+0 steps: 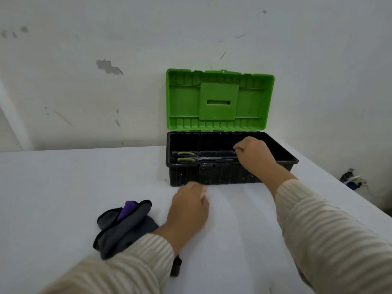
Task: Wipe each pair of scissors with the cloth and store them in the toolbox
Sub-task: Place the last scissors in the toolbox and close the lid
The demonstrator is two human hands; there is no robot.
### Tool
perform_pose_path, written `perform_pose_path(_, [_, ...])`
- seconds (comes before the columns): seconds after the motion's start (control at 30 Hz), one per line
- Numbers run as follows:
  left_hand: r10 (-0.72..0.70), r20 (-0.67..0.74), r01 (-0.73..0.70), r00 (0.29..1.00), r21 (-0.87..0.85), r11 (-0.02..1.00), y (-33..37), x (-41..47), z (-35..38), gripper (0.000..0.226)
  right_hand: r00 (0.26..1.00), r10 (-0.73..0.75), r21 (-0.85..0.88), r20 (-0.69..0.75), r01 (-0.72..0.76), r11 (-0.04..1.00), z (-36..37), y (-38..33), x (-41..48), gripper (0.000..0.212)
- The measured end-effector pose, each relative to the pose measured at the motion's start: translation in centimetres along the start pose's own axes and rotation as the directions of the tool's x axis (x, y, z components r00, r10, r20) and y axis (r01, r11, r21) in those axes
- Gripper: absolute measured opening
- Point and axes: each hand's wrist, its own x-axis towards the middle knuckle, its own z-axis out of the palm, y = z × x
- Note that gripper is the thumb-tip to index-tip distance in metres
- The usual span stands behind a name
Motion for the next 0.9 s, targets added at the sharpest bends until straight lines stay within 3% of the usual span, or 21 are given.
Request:
perform_pose_path(0.13, [0.083, -0.170, -0.081, 0.982, 0.019, 0.997, 2.0, 2.3, -2.6, 0.026, 0.994, -0.110, 0.004, -0.017, 0.110, 0.994, 0.3, -3.0, -2.7, 0.025])
perform_pose_path(0.3, [0.104, -0.077, -0.089, 0.992, 0.183, 0.979, 2.4, 7.8, -4.4, 0.033, 0.996, -0.084, 0.102, -0.016, 0.085, 0.991, 2.1, -4.3, -1.7, 0.024])
perform_pose_path(0.47, [0.094, -0.039, -0.081, 0.995, 0.267, 0.960, 1.9, 14.6, -7.3, 0.045, 0.999, -0.015, 0.119, -0.039, 0.020, 0.993, 0.5, -3.2, 5.3, 0.029])
perform_pose_path(0.63, [-0.037, -0.034, 0.047, 0.999, 0.350, 0.936, 3.3, 22.6, -11.5, 0.074, 0.996, 0.089, 0.059, 0.028, -0.091, 0.994, -2.9, -2.0, 13.5, 0.055])
perform_pose_path(0.8, [-0.036, -0.066, 0.061, 0.997, 0.427, 0.902, 4.3, 28.6, -14.5, 0.077, 0.995, 0.100, -0.053, 0.031, -0.098, 0.994, -5.0, -0.6, 20.0, 0.075])
perform_pose_path(0.9, [-0.082, -0.019, 0.081, 0.996, 0.478, 0.874, 4.2, 30.5, -15.1, 0.077, 0.989, 0.099, -0.125, 0.114, -0.085, 0.989, -5.1, 0.2, 22.3, 0.077])
